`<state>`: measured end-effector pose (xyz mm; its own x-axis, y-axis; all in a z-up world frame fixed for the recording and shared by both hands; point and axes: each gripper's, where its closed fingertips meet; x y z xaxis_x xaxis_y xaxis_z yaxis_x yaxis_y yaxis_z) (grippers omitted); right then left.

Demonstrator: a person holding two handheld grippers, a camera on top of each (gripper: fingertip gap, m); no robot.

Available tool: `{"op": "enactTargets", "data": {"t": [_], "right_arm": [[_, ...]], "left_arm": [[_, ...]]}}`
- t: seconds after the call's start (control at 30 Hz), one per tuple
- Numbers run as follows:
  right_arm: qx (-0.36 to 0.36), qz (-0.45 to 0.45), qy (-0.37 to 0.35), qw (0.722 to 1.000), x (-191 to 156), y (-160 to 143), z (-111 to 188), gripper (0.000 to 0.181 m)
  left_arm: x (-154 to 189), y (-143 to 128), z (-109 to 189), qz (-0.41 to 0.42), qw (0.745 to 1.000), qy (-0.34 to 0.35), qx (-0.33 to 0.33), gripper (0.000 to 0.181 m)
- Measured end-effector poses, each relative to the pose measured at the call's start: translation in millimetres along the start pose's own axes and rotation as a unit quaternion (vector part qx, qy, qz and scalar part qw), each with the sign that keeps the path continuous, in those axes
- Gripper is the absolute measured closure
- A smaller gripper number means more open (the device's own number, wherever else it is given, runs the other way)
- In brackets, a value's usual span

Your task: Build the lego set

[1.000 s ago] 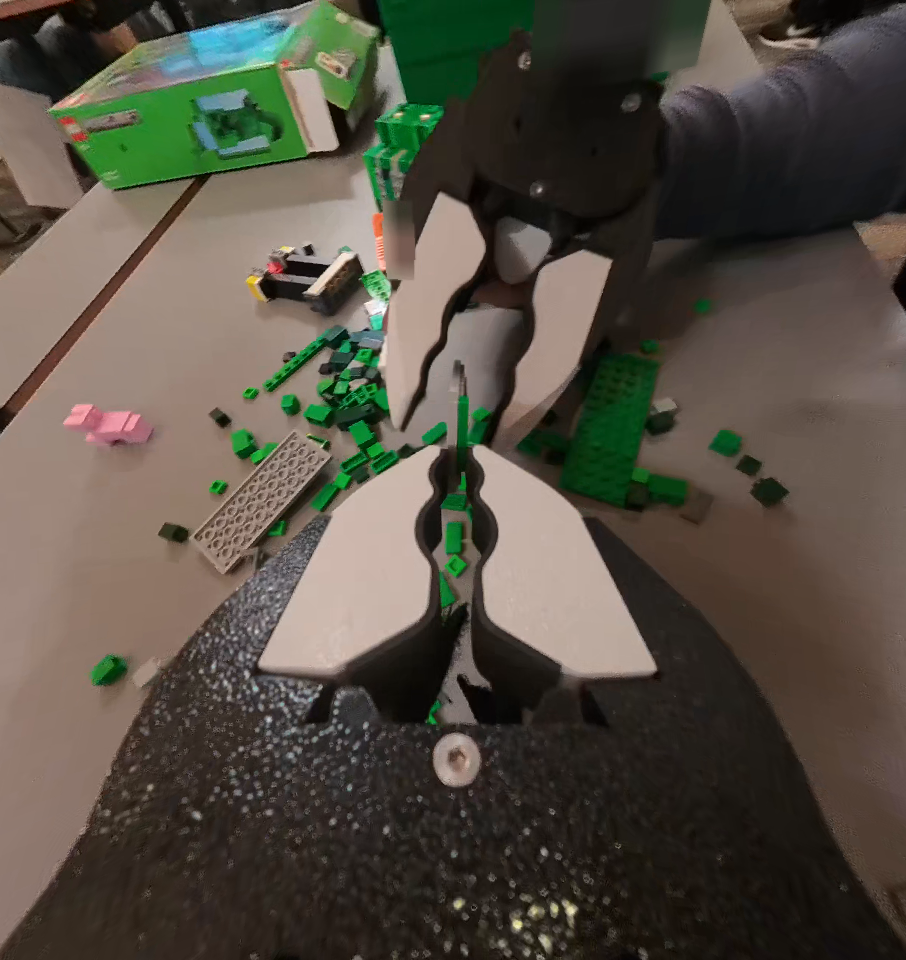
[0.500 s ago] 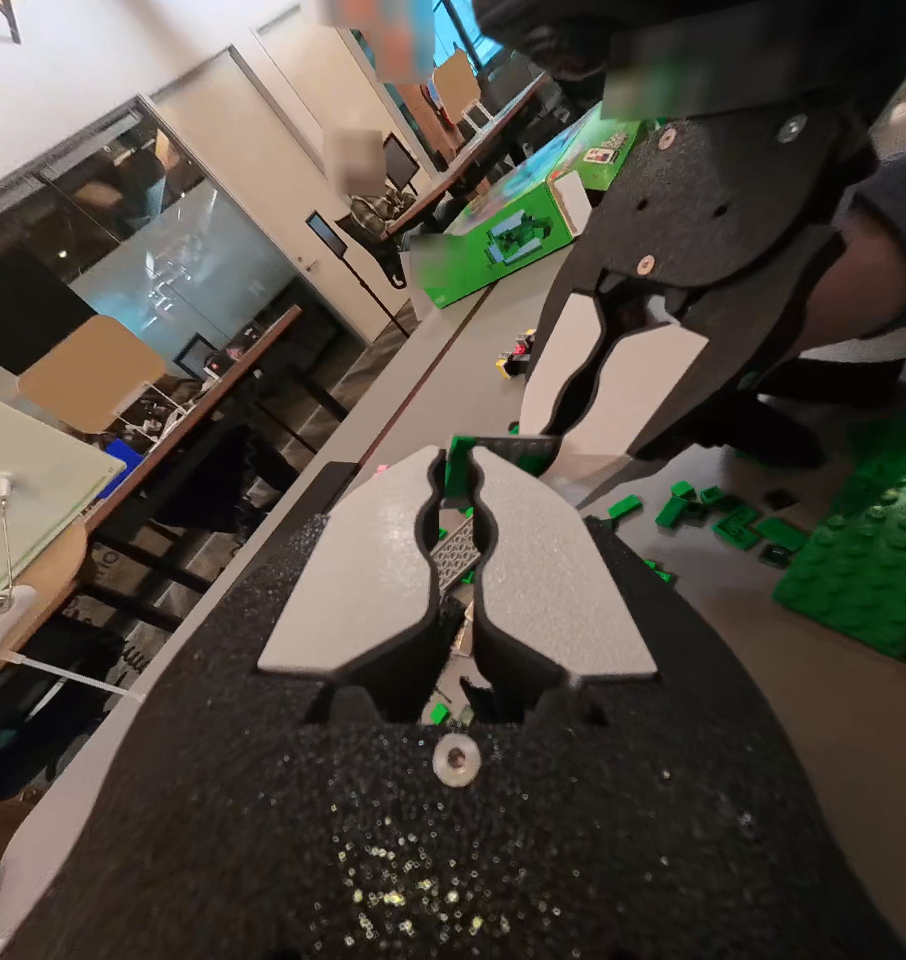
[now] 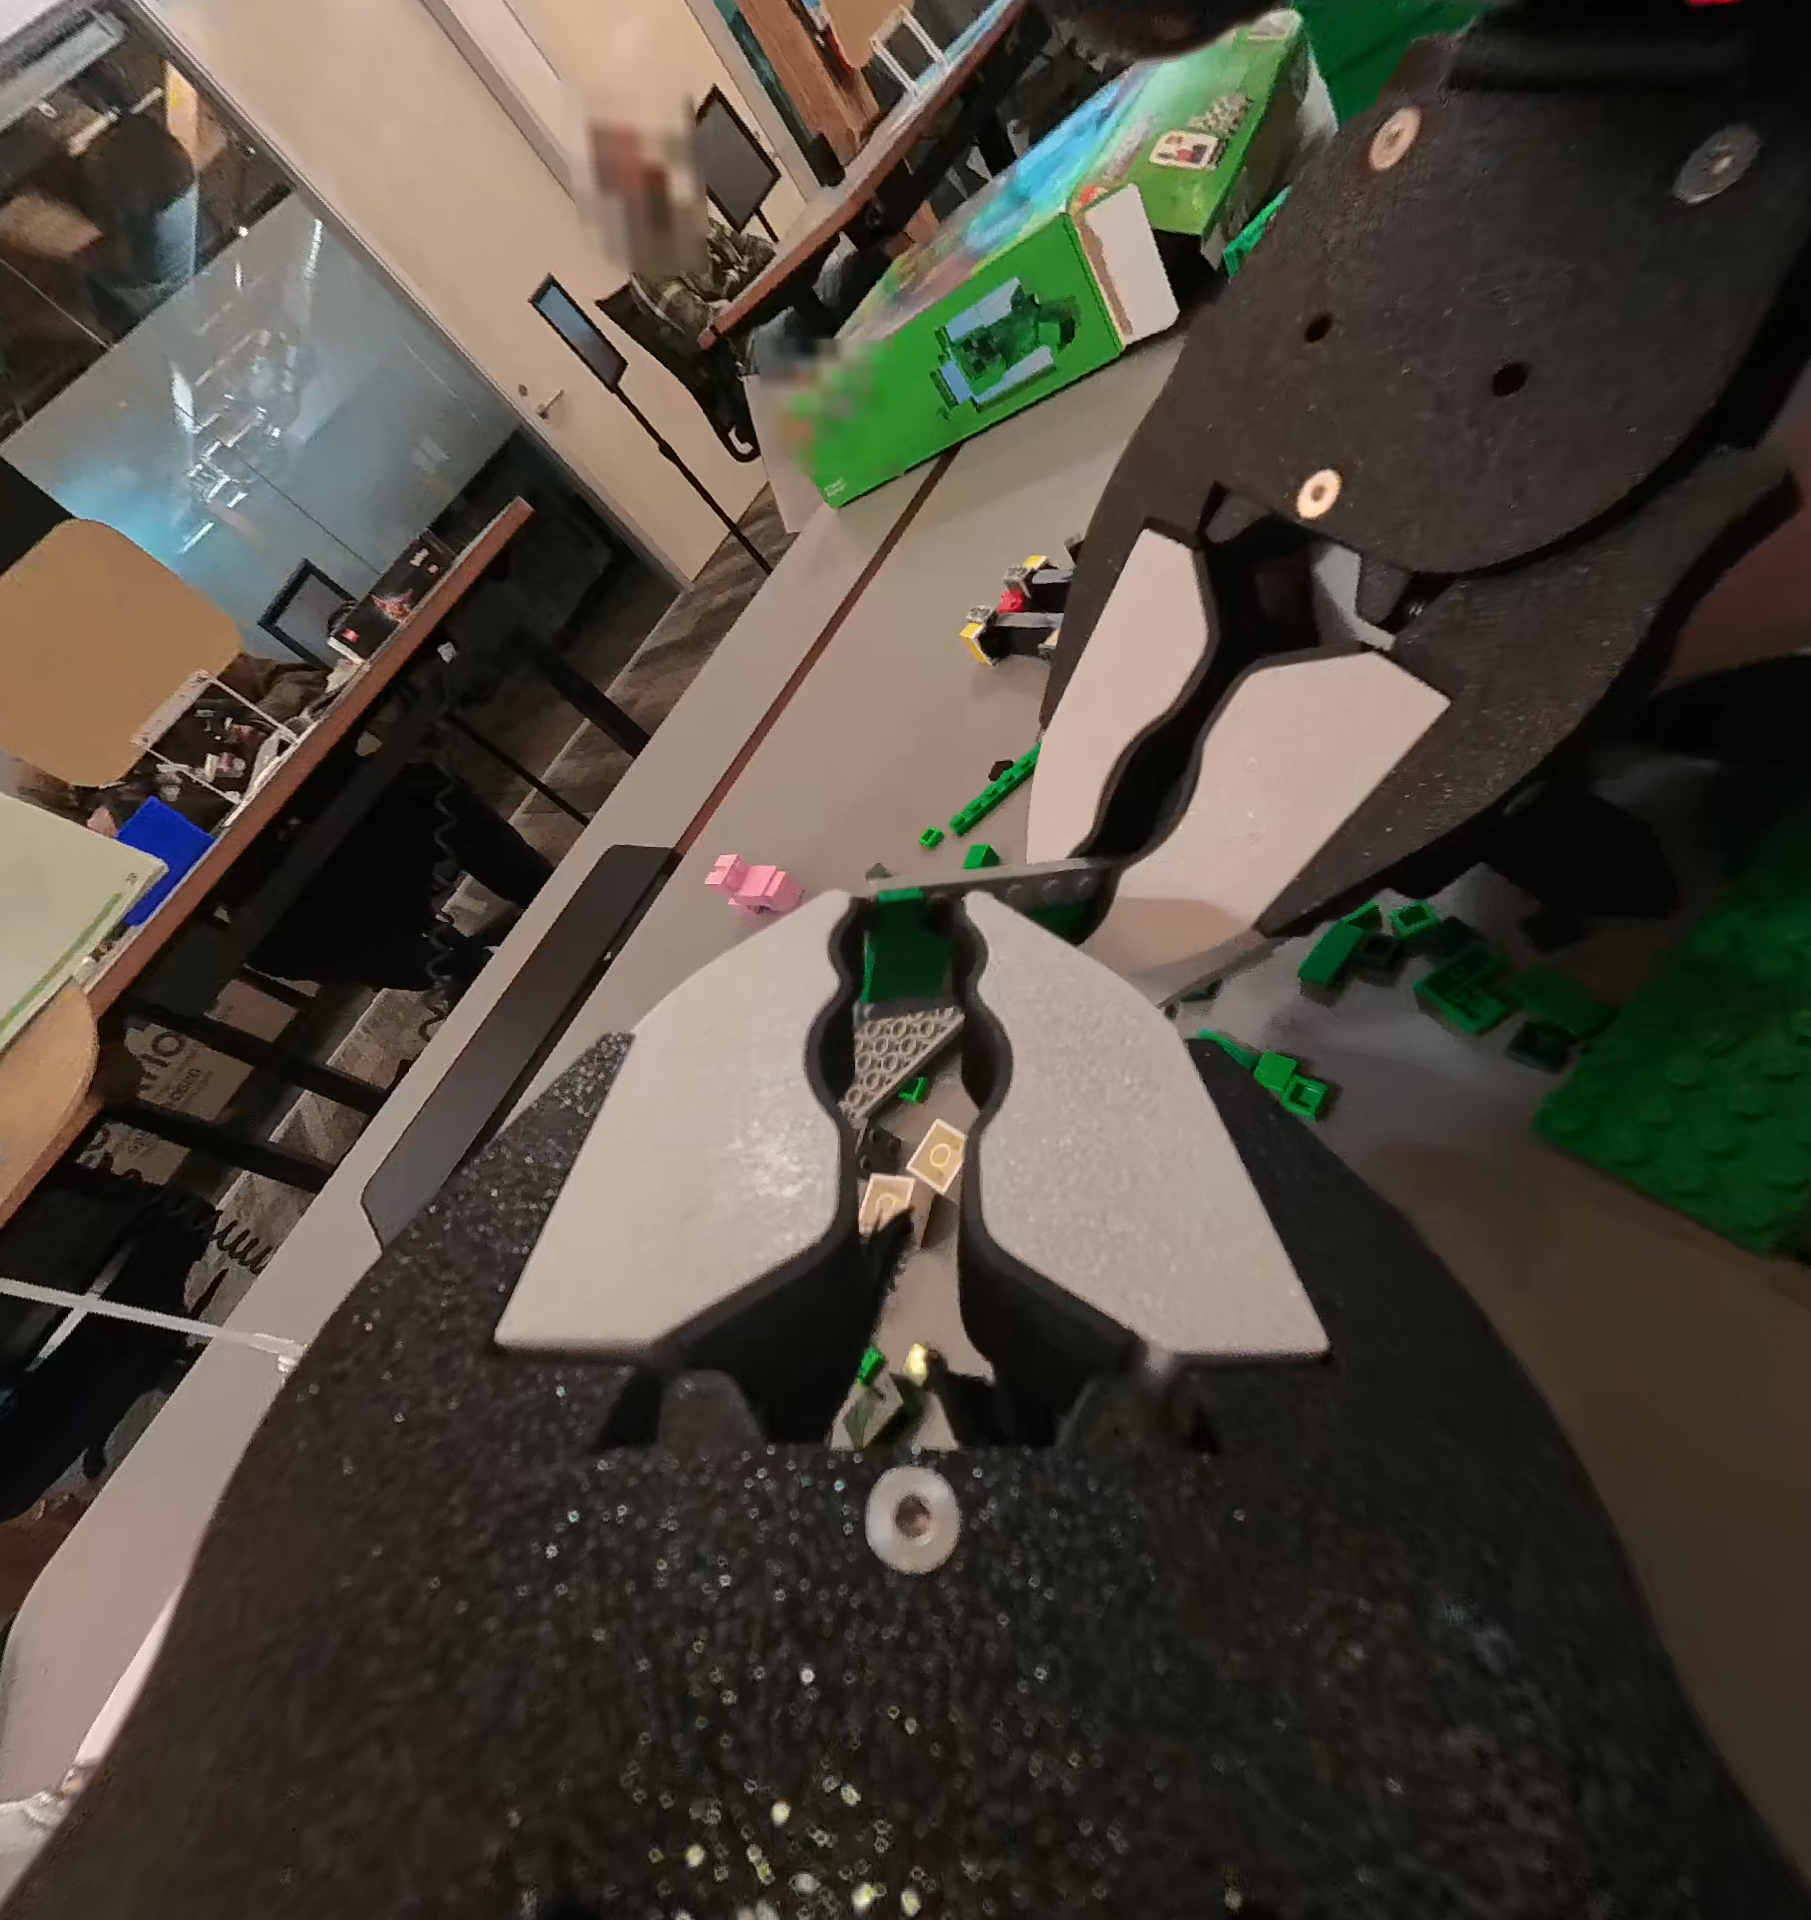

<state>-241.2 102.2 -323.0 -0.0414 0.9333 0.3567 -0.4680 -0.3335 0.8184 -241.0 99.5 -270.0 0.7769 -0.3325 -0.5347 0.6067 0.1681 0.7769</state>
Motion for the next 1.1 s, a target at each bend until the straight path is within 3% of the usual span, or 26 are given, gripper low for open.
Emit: {"op": "enactTargets", "data": {"t": [0.17, 0.3, 0.77, 0.83, 0.9, 1.0, 1.1], "right_arm": [[-0.006, 0.099, -0.057, 0.993, 12.3, -4.4, 0.6, 0.175], [0.005, 0.111, -0.044, 0.993, 11.5, -5.3, 1.9, 0.175], [0.036, 0.269, -0.116, 0.955, 29.9, -9.9, 0.6, 0.175], [0.03, 0.249, -0.103, 0.963, 27.5, -12.2, -0.9, 0.175], [0.026, 0.174, -0.064, 0.982, 21.0, -12.7, -2.1, 0.176], [0.028, 0.041, -0.004, 0.999, 12.0, -6.3, -0.6, 0.176], [0.032, -0.074, 0.054, 0.995, 1.4, 1.3, 1.4, 0.176]], "left_arm": [[1.2, -3.1, 0.7, 0.06, 0.998, -0.032, 0.005, 0.173], [2.5, -5.0, 0.3, 0.109, 0.992, -0.062, 0.021, 0.173], [11.4, -8.8, -5.2, 0.25, 0.954, -0.146, 0.075, 0.174], [12.5, -10.4, -5.8, 0.257, 0.952, -0.152, 0.071, 0.174], [11.2, -10.1, -5.6, 0.23, 0.961, -0.138, 0.065, 0.173], [4.2, -4.7, -4.2, 0.155, 0.984, -0.073, 0.056, 0.172], [-1.1, -0.4, -1.6, 0.083, 0.996, -0.018, 0.033, 0.172]]}}
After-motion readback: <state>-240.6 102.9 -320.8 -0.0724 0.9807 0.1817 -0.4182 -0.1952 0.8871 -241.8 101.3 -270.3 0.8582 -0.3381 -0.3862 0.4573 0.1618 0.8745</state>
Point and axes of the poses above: each gripper's, where its closed fingertips meet, z back along the fingers, y out of its top, x = y × z across the jaws, and after that the axes turned 11 degrees about -y, right-handed
